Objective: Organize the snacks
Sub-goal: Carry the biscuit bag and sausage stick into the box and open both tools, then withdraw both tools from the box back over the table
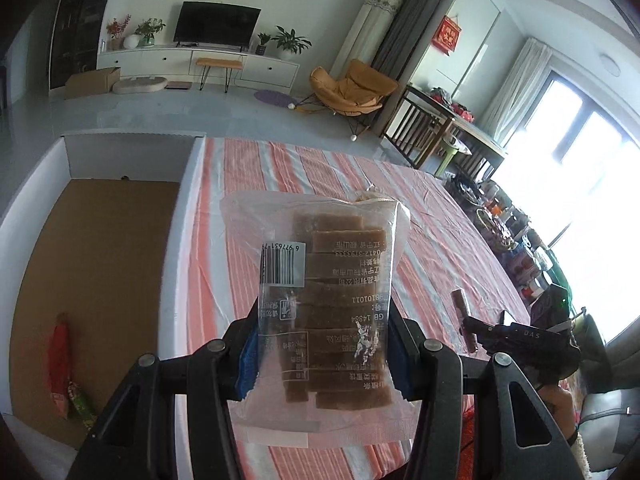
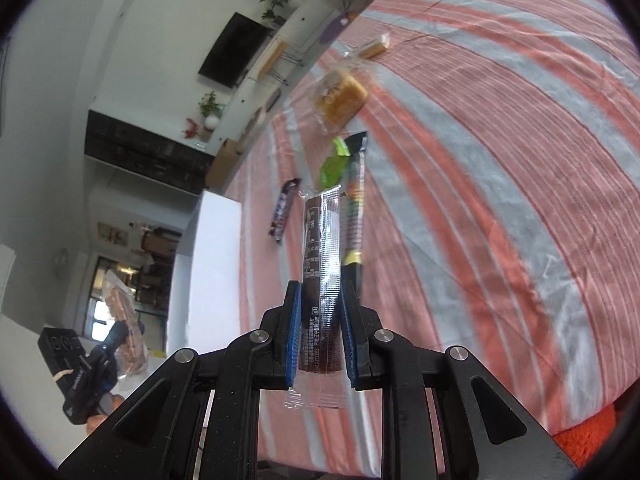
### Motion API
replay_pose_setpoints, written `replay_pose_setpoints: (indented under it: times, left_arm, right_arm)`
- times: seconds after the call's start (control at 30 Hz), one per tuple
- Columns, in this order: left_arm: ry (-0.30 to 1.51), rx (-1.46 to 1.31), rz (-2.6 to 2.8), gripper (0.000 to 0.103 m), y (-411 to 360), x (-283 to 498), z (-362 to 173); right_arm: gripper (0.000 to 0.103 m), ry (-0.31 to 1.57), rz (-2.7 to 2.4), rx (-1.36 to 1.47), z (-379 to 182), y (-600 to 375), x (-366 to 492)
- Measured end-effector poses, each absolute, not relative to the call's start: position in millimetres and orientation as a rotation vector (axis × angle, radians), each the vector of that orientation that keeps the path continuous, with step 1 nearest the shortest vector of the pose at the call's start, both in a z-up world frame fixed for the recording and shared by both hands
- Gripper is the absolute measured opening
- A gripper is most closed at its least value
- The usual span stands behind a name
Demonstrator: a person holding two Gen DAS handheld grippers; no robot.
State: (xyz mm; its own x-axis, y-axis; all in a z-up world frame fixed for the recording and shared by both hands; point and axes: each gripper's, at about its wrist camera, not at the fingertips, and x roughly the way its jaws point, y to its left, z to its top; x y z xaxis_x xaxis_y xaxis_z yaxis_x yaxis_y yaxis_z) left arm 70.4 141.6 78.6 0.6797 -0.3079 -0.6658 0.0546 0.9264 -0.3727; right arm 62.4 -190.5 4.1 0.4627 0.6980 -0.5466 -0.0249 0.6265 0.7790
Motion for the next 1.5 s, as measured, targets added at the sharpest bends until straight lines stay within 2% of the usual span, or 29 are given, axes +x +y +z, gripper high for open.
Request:
replay_pose_setpoints:
  times: [0.27,0.5,0.67,0.7,0.73,0.77,0.8,0.83,0.93,1.03,1.27,1.43,1.5]
  left_arm:
    - [0.755,-0.34,-0.033,0.051,226.1,36.6,93.2]
    - [0.789,-0.37,0.173,0.051,305.4,19.7,64.1]
    - [0.822,-0.337,0.313,0.052,334.1,13.4,33.4]
    - [0.839,-0.318,0.339,0.053,334.9,10.1,25.4]
    - [0.859,-0.299,0.372,0.059,335.6,11.0,18.3]
    - [0.878,-0.286,0.394,0.064,338.9,10.6,10.1]
    - [0.883,-0.282,0.404,0.071,337.7,10.5,5.4]
    - [0.875,-0.283,0.404,0.076,336.6,10.1,2.5]
    - [0.836,-0.29,0.394,0.088,324.6,13.8,0.3]
    - [0.793,-0.294,0.337,0.091,306.8,18.2,6.1]
    - [0.745,-0.243,0.048,0.096,205.2,31.7,27.1]
    - [0.799,-0.189,-0.165,0.1,111.2,56.0,19.9]
    - [0.841,-0.167,-0.202,0.1,81.0,66.7,0.8]
  right_arm:
    - [0.019,1.01,0.734,0.684,64.6,-81.5,54.5]
    - [0.019,1.042,0.977,0.548,101.9,67.4,50.4]
    - [0.02,1.051,1.008,0.425,95.1,141.2,48.6]
    - [0.024,1.056,0.996,0.413,89.8,145.3,48.8]
    - [0.029,1.064,0.974,0.39,85.2,149.4,48.8]
    - [0.038,1.074,0.955,0.369,80.6,150.0,48.5]
    - [0.059,1.073,0.936,0.358,76.9,146.6,48.0]
    - [0.064,1.059,0.911,0.348,72.8,138.8,47.9]
    - [0.064,1.022,0.803,0.286,60.3,105.0,49.2]
    - [0.064,0.955,0.63,0.229,45.5,54.9,51.9]
    - [0.065,0.86,0.165,0.091,-0.9,-70.8,55.4]
    - [0.065,0.832,-0.06,0.091,-19.1,-126.1,57.4]
    - [0.065,0.822,-0.099,0.085,-24.7,-138.9,54.4]
